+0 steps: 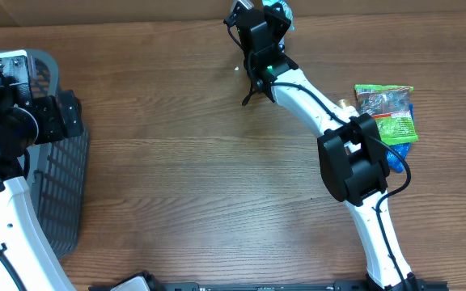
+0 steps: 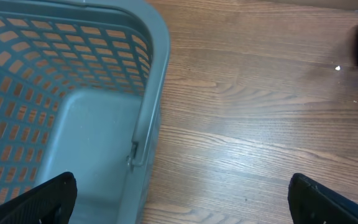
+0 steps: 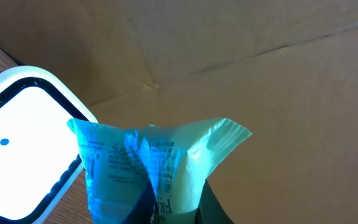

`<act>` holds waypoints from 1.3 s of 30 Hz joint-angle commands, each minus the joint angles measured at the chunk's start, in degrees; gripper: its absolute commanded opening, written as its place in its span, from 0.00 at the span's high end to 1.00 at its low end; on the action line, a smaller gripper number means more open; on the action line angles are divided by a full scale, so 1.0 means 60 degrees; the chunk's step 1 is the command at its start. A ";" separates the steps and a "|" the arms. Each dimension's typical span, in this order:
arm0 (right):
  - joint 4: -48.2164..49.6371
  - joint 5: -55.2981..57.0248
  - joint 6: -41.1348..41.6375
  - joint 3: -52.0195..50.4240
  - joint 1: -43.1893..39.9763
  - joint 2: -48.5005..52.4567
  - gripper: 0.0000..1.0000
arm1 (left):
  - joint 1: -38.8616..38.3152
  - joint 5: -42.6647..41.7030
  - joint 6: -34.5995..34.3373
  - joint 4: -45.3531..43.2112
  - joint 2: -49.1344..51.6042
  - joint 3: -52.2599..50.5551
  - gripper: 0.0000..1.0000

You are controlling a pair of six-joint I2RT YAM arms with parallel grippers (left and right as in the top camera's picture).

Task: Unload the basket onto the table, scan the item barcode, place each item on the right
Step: 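Raise the wipes pack's barcode in front of the scanner window, then move the light-blue wipes pack right onto the pile of scanned items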

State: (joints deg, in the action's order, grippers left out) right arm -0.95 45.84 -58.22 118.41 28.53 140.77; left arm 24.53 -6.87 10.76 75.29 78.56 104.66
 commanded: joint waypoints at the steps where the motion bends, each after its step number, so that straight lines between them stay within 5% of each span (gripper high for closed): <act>1: 0.0157 0.0069 0.0197 -0.0124 -0.0146 -0.0029 0.96 | 0.0033 -0.0069 0.0175 -0.0015 0.0029 0.0127 0.00; 29: 0.0382 0.0062 0.0834 -0.0124 -0.0058 -0.0266 0.96 | 0.0033 -0.0069 0.0175 -0.0015 0.0029 0.0127 0.00; 34: -0.0718 -0.0419 0.1854 -0.0117 0.0047 -0.1311 0.96 | 0.0033 -0.0069 0.0175 -0.0015 0.0029 0.0127 0.00; 39: -0.3650 -0.2251 0.3759 -0.0109 0.0055 -0.3002 0.96 | 0.0033 -0.0069 0.0175 -0.0015 0.0029 0.0127 0.00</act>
State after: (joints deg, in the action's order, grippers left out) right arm -18.02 40.40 -46.11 117.27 28.51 135.04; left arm 24.53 -6.90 10.76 75.26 78.56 104.66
